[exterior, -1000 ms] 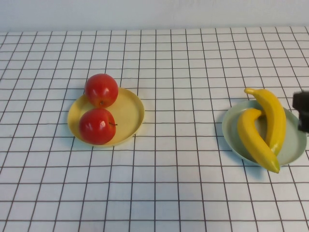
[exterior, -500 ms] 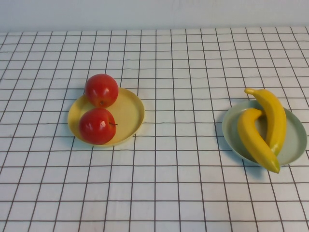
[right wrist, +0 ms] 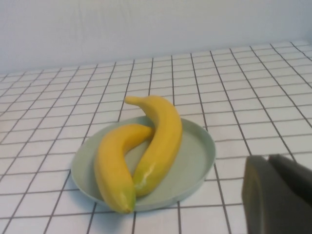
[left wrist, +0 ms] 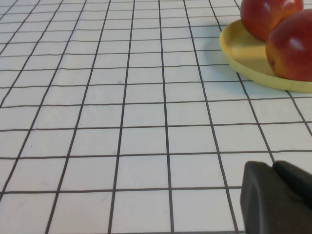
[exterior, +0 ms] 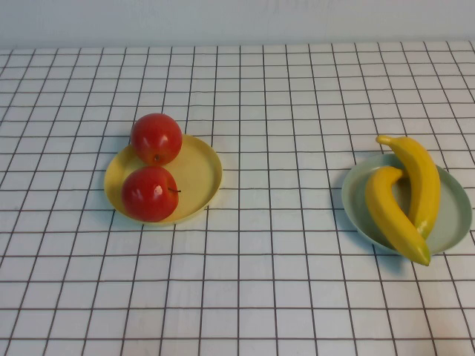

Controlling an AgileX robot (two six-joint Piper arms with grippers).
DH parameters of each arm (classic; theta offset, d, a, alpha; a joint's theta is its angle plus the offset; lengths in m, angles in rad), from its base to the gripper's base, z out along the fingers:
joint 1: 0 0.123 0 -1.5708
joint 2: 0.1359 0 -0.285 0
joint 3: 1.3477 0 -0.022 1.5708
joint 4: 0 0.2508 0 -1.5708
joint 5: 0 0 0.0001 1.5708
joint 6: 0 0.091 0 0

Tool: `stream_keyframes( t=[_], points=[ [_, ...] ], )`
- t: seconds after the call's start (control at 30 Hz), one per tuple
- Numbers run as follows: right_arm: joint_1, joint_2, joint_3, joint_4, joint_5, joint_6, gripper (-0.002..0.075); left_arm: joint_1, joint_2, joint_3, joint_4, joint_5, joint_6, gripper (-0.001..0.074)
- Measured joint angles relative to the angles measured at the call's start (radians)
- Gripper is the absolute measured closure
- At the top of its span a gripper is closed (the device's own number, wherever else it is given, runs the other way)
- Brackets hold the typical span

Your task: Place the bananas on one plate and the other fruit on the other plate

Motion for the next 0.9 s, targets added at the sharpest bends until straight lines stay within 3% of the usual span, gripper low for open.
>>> stream_keyframes(
  t=[0.27,0.9],
  points=[
    [-0.009,-0.055,0.002,0.0,0.2,0.0,0.0741,0.0,-0.001,0.0,0.0,0.0,0.0,0.0733],
    [0.012,-0.055,0.004,0.007,0.261,0.0,0.0741,0.0,-0.001,0.0,0.0,0.0,0.0,0.0733]
  ],
)
